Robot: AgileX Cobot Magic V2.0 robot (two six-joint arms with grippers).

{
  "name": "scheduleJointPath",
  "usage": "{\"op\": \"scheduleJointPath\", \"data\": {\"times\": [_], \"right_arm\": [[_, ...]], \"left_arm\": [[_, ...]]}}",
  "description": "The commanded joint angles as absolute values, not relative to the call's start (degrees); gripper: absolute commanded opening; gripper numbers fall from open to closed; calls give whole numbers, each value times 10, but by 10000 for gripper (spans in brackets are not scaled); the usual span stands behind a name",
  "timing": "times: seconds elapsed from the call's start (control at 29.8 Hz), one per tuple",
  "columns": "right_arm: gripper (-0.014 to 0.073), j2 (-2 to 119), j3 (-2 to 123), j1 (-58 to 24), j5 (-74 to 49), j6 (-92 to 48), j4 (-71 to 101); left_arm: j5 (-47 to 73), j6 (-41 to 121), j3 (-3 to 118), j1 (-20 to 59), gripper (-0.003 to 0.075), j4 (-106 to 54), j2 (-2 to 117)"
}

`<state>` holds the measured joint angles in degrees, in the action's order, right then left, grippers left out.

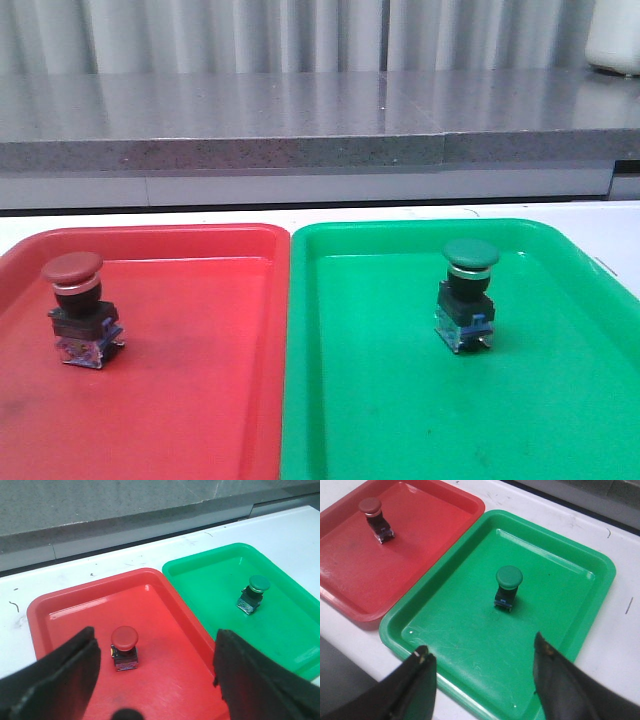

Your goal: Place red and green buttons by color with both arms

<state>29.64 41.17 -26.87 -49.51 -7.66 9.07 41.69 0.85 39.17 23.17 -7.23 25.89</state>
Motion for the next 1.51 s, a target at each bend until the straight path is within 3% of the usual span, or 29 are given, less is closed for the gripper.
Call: {"op": "scheduleJointPath", "data": {"times": [0.0, 0.17, 0.47, 0.54, 0.67, 0.74, 1.01, 1.48], "right_arm": [[446, 289, 423, -270, -465, -76, 90], [419, 289, 423, -270, -462, -76, 90], [-55, 289, 423, -270, -462, -76, 90], [-112, 289, 423, -270, -462, -76, 90], [-108, 289, 423, -270, -464, -76, 90], [-108, 289, 423, -270, -464, -76, 90], [-108, 289, 423, -270, -464, -76, 90], [-108, 289, 423, -270, -463, -76, 90]], "left_arm": [[377, 5, 407, 236, 473, -81, 262], [377, 5, 407, 236, 473, -81, 262], [372, 5, 407, 236, 473, -81, 262], [372, 5, 407, 236, 473, -81, 262], [372, 5, 407, 236, 472, -81, 262], [372, 5, 407, 236, 433, -81, 262], [380, 5, 407, 236, -17, -81, 262], [356, 5, 383, 227, -20, -82, 239]]}}
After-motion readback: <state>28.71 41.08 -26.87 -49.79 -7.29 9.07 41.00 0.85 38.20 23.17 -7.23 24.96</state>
